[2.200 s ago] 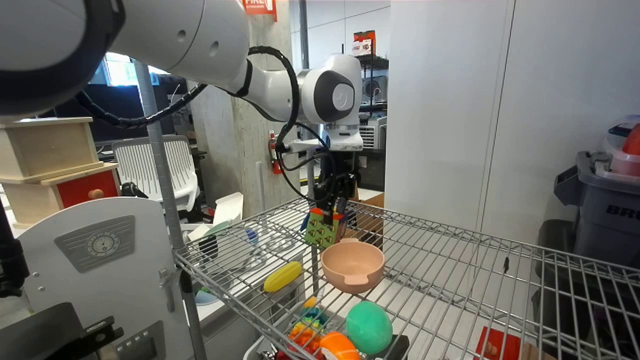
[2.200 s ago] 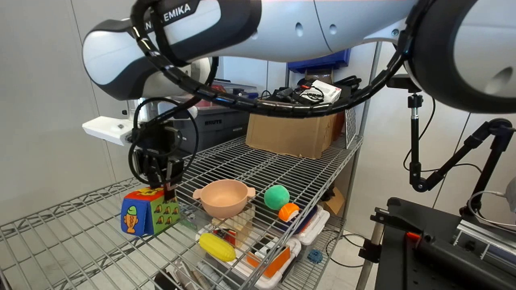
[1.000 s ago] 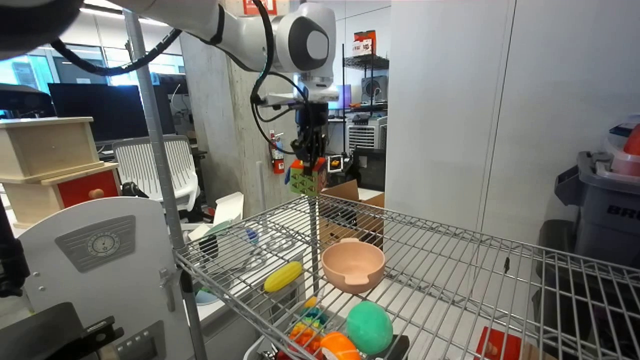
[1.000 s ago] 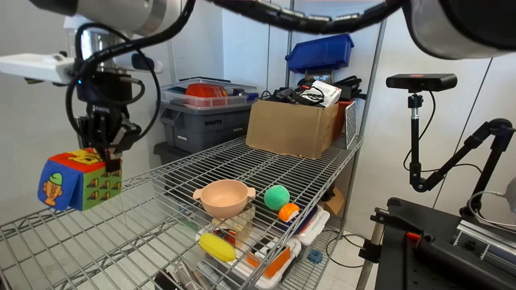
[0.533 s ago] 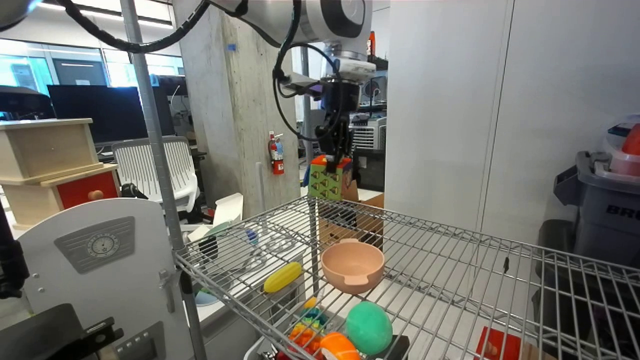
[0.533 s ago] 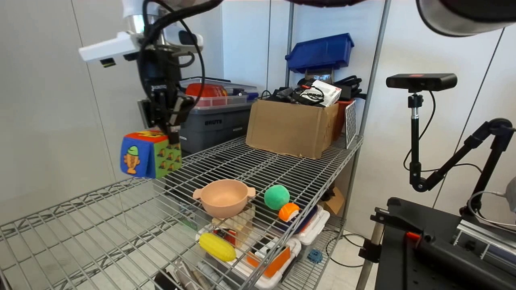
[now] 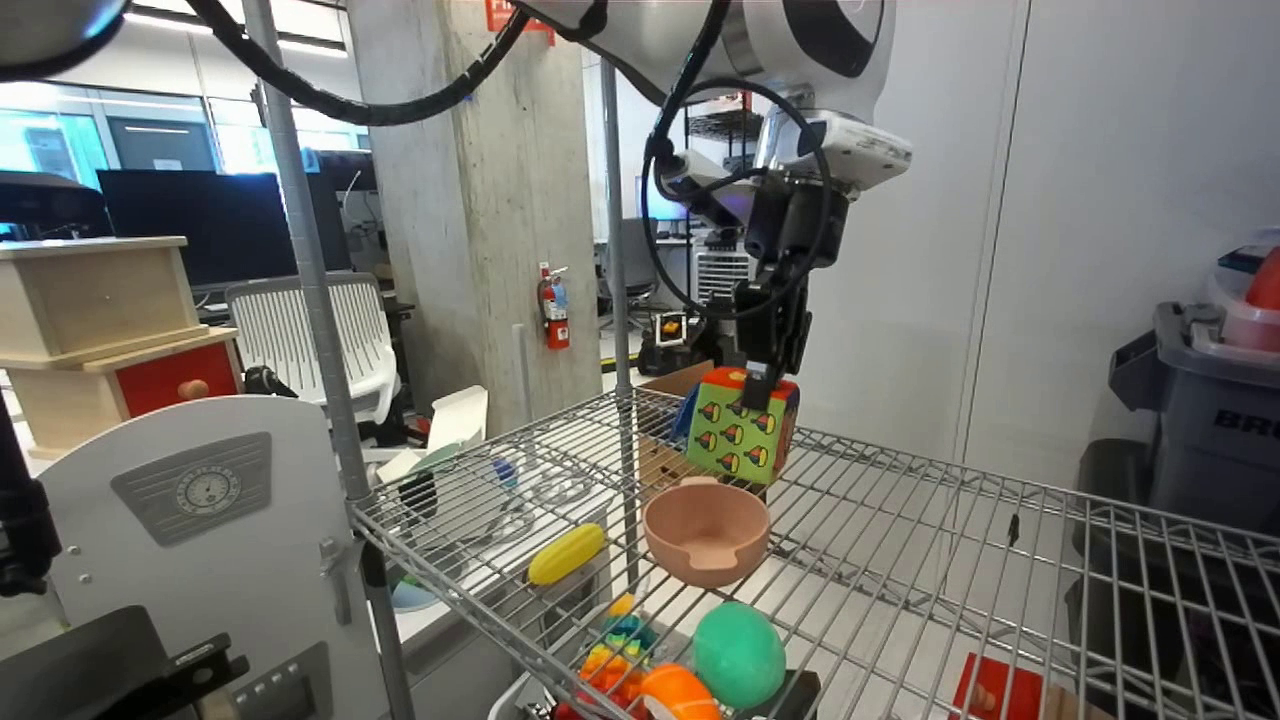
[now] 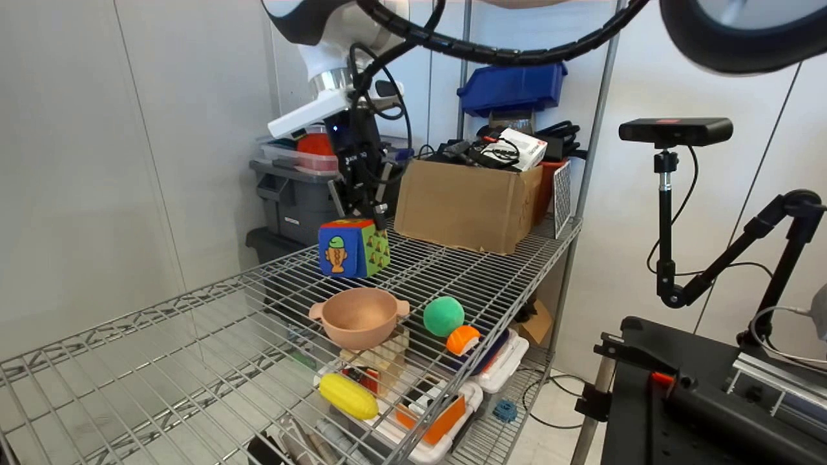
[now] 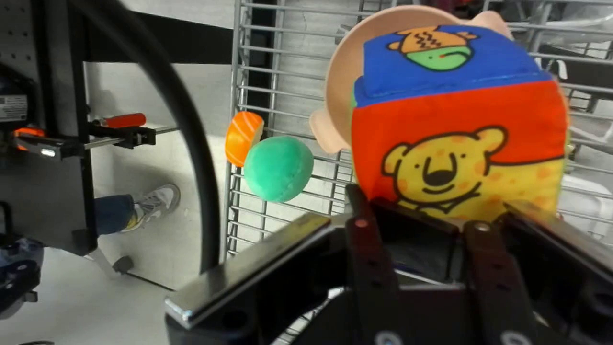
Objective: Put the cube-shaped object into the pot
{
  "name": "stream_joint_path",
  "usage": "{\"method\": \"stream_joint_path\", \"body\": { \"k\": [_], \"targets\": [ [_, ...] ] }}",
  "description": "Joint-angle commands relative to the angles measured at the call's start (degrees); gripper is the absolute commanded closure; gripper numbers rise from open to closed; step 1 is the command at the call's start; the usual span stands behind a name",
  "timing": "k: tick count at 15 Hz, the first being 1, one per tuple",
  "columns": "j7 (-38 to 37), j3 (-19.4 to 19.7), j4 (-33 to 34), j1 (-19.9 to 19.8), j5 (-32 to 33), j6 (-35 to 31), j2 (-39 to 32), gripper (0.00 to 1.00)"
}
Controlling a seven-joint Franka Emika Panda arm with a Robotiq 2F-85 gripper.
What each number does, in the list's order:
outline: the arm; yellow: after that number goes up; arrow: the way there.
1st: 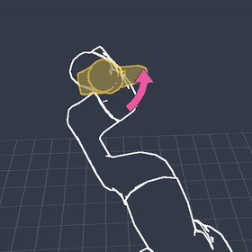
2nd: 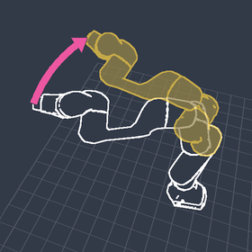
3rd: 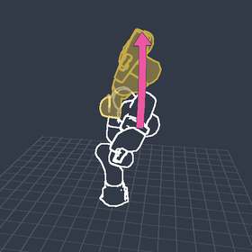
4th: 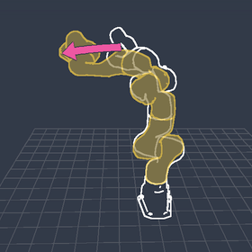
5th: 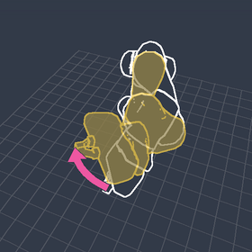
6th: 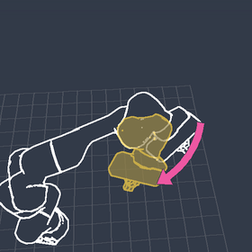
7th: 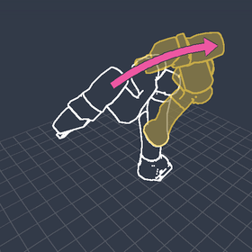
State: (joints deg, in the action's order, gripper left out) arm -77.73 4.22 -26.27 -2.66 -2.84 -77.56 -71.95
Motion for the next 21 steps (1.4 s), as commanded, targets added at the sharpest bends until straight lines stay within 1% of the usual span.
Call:
{"method": "stream_joint_path", "body": {
  "k": [1, 9, 10, 11, 13, 16, 20, 21],
  "targets": [
    [2.6, 0.6, 2.0, -0.3, 1.4, 3.2, -2.2, 0.99],
    [2.2, 0.5, 2.1, 3.7, 1.8, 3.3, -5.7, 0.99],
    [1.9, 0.3, 2.0, 4.1, 1.6, 3.5, -5.9, 0.71],
    [2.0, 0.4, 2.1, 4.4, 1.7, 3.5, -6.1, 0.71],
    [2.2, 0.5, 2.3, 5.0, 1.9, 3.2, -6.2, 0.57],
    [2.3, 0.4, 0.4, 5.6, 2.3, 2.2, -4.8, 0.36],
    [3.1, 0.4, 0.3, 5.7, 2.5, 2.1, -3.9, 0.06],
    [3.4, 0.3, 0.2, 5.7, 2.5, 2.0, -3.7, 0.01]
  ]
}}
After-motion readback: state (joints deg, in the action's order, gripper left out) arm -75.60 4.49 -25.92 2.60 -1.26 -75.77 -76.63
